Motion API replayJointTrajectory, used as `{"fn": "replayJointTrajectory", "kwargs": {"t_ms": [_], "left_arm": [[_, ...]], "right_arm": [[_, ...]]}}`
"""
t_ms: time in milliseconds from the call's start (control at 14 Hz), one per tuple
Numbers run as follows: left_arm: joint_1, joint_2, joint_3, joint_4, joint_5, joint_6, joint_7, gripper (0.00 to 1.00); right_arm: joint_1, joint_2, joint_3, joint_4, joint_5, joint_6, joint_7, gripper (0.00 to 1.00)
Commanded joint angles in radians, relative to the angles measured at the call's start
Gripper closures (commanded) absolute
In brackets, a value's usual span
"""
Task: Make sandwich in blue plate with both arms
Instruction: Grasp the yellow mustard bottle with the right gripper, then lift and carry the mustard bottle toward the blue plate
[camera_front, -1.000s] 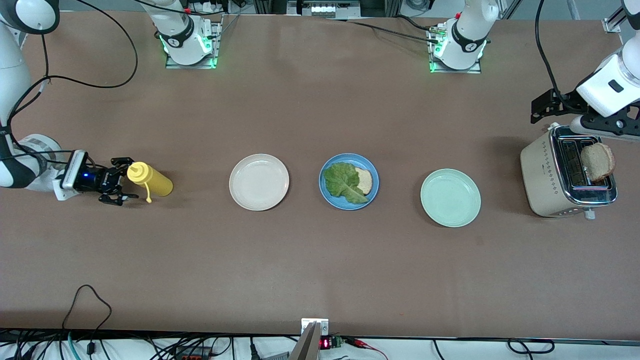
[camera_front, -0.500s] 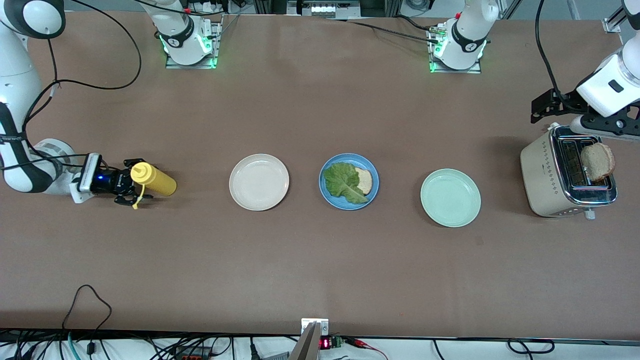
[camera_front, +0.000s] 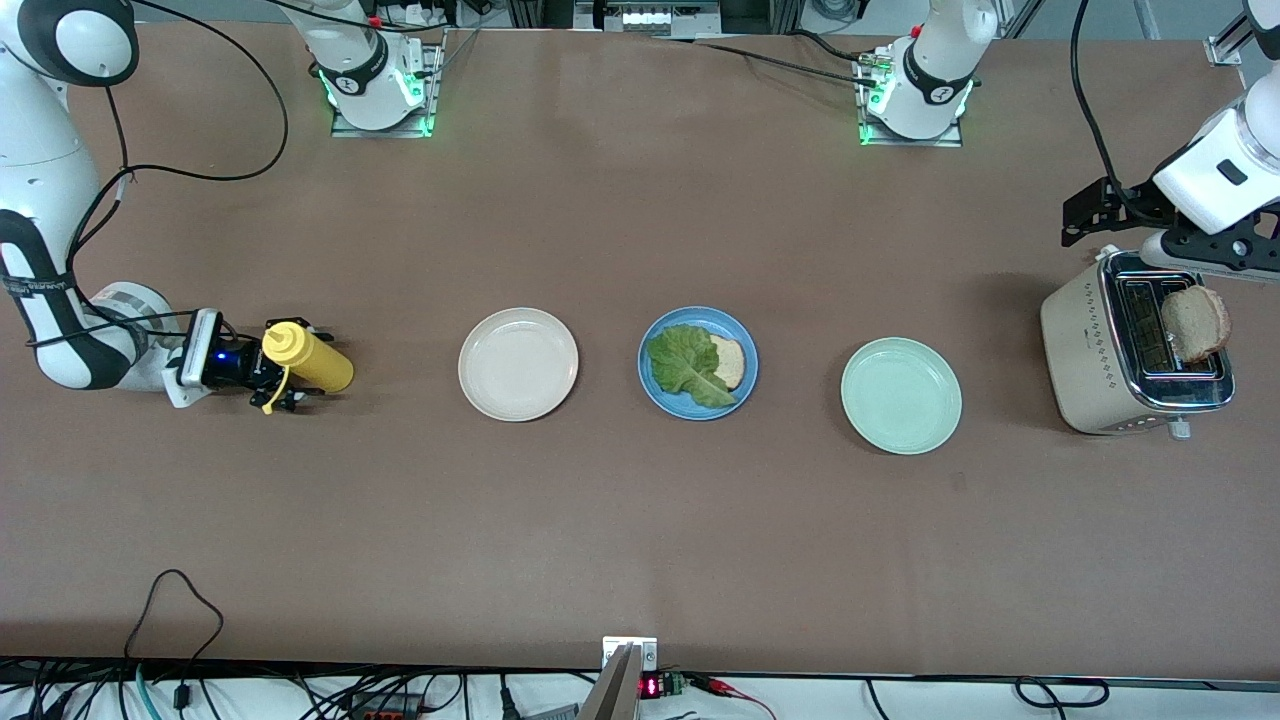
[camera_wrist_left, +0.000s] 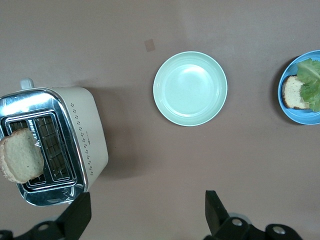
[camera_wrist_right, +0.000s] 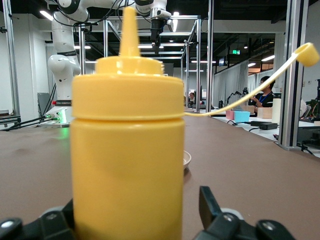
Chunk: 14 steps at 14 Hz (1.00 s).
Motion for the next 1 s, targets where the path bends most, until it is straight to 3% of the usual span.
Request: {"fn": "replayJointTrajectory", "kwargs": {"t_ms": [0,143,429,714,929], "left_arm": [[-0.001,-0.009,0.004,0.009,-0.006,-0.018,0.023,0.00],[-0.001,-0.009,0.004,0.009,-0.006,-0.018,0.023,0.00],[0.000,-0.009,0.004,0.009,-0.006,-0.018,0.023,0.00],[0.000,-0.009,0.004,0.009,-0.006,-0.018,0.023,0.00],[0.000,-0.009,0.005,0.009,-0.006,-0.019,0.023,0.00]], "right_arm": [[0.017,-0.023,0.005,-0.006,0.017,0.020,-0.005,0.62],[0.047,-0.055,0.005,-0.004,0.017,0.034,0.004,0.68],[0.163,-0.164,0.008,-0.004,0.060,0.120,0.085,0.69],[0.352,-0.334,0.007,0.005,0.083,0.330,0.298,0.68],[0.484,-0.368,0.004,0.023,0.071,0.488,0.407,0.68]]}}
